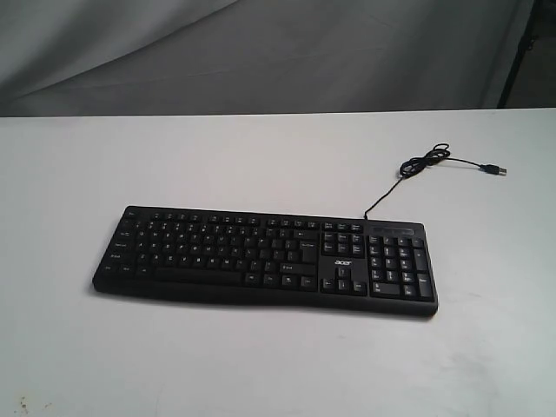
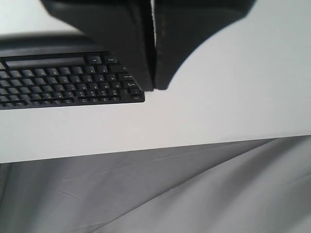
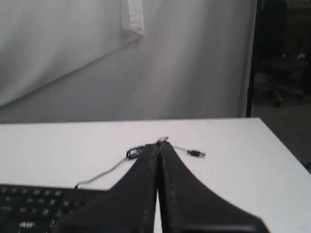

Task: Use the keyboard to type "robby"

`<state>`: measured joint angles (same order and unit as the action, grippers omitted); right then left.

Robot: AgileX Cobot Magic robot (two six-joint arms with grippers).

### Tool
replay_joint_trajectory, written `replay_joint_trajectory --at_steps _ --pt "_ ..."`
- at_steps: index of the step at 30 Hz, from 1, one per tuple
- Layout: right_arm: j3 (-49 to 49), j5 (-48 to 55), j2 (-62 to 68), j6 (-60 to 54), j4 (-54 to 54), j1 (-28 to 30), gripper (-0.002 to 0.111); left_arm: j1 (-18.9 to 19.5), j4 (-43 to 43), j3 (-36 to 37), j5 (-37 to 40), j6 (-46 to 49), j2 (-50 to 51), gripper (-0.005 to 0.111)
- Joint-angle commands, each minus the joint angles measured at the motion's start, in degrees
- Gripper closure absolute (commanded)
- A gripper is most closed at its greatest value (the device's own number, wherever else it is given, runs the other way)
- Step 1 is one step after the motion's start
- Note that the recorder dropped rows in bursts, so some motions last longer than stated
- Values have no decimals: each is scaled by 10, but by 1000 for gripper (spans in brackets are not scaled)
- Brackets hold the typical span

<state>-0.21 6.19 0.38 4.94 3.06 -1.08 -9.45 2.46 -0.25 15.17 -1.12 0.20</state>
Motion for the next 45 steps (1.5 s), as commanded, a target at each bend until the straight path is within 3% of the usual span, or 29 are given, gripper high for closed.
replay_joint_trajectory --at_steps 1,12,23,27,32,36,45 --pt "2 -91 -4 -2 -1 -1 108 -4 3 2 -3 -2 -2 107" --pt "2 -103 -4 -2 -1 -1 108 -4 3 2 -3 -2 -2 107" --pt "2 -304 -4 66 -145 -1 108 -4 3 2 -3 -2 -2 107" --pt "2 -342 -4 204 -167 -1 108 -4 3 2 -3 -2 -2 107" --pt "-18 -328 -4 267 -46 -1 108 -4 3 2 -3 -2 -2 107" --pt "-101 -210 2 347 69 -1 108 -4 3 2 -3 -2 -2 107" --pt "-276 -133 207 390 200 -54 108 -4 3 2 -3 -2 -2 107"
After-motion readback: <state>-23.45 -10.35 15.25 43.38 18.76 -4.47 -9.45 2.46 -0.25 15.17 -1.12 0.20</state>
